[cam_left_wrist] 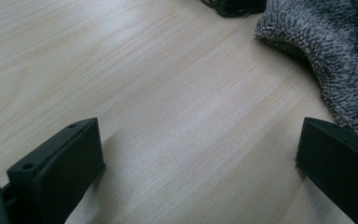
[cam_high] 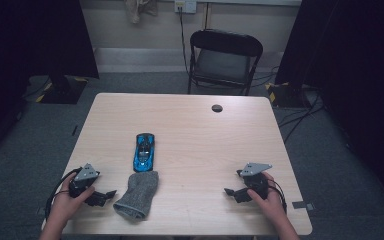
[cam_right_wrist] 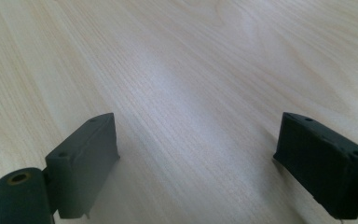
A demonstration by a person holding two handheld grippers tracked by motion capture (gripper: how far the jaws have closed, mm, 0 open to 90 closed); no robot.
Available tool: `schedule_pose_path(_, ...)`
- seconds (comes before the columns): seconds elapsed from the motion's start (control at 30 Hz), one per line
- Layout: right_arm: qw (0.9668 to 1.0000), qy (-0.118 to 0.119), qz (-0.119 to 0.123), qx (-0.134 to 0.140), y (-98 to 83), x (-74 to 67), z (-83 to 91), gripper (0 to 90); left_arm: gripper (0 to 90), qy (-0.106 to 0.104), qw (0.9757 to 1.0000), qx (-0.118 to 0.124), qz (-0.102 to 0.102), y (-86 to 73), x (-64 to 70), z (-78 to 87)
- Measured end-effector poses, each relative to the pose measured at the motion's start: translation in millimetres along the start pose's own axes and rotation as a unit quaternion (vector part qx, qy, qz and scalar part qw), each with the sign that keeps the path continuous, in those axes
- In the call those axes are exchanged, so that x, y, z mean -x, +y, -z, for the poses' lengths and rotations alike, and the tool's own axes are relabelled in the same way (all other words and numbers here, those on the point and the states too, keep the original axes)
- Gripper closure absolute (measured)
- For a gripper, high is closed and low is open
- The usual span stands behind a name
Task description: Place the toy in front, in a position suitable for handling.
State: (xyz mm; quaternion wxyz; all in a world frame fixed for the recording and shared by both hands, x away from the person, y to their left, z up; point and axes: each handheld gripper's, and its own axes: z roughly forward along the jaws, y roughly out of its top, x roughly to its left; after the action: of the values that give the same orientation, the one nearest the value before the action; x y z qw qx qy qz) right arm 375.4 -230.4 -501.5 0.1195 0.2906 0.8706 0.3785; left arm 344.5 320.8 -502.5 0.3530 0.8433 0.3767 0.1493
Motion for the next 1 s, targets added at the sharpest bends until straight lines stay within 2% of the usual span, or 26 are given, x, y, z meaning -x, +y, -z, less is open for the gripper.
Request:
schedule_pose_path(0.17, 1.0000, 0.000, 0.000, 0.000, 0.0, 0.0, 0.0, 12.1, 0.0, 0.001, 1.0000, -0.001, -0.001, -0.1, 0.5, 0.5)
schedule_pose_path(0.2, 1.0000, 0.001, 0.000, 0.000, 0.0, 0.0, -0.1, 12.1, 1.4, 0.001, 1.0000, -0.008, 0.002, 1.6, 2.1, 1.6)
schedule_pose_path(0.23, 1.0000, 0.001, 0.000, 0.000, 0.0, 0.1, -0.1, 12.1, 3.5, 0.003, 0.9999, -0.010, 0.004, 3.0, 2.7, 2.7)
schedule_pose_path(0.3, 1.0000, 0.001, 0.000, 0.000, 0.0, 0.0, 0.0, 12.1, 16.1, 0.005, 0.9999, -0.009, 0.006, 4.4, 3.4, 3.6)
schedule_pose_path(0.33, 1.0000, 0.001, 0.000, 0.000, 0.0, 0.1, 0.0, 12.1, 20.2, -0.002, 0.9998, -0.009, 0.017, 7.4, 4.2, 4.9)
schedule_pose_path(0.4, 1.0000, 0.001, 0.000, 0.000, 0.0, 0.1, 0.0, 12.1, 14.4, -0.008, 0.9996, -0.011, 0.023, 10.0, 6.0, 5.6)
schedule_pose_path(0.43, 1.0000, 0.001, -0.001, 0.000, 0.0, 0.1, 0.0, 12.1, 16.9, -0.008, 0.9997, -0.012, 0.019, 11.6, 7.0, 6.1)
schedule_pose_path(0.57, 1.0000, 0.001, -0.001, 0.000, 0.0, 0.1, 0.0, 12.1, 15.9, -0.010, 0.9997, -0.012, 0.019, 19.5, 12.0, 8.2)
schedule_pose_path(0.63, 1.0000, 0.001, -0.001, 0.001, 0.0, 0.1, 0.0, 12.1, 15.8, -0.017, 0.9997, -0.010, 0.014, 24.0, 14.7, 10.0)
schedule_pose_path(0.87, 1.0000, 0.000, 0.000, 0.000, 0.0, 0.0, 0.0, 12.1, 15.8, -0.038, 0.9991, 0.002, 0.019, 37.0, 26.5, 14.2)
schedule_pose_path(1.0, 1.0000, 0.000, 0.000, 0.000, 0.0, 0.0, 0.0, 12.1, 15.8, -0.047, 0.9988, 0.003, 0.015, 41.8, 33.6, 16.3)
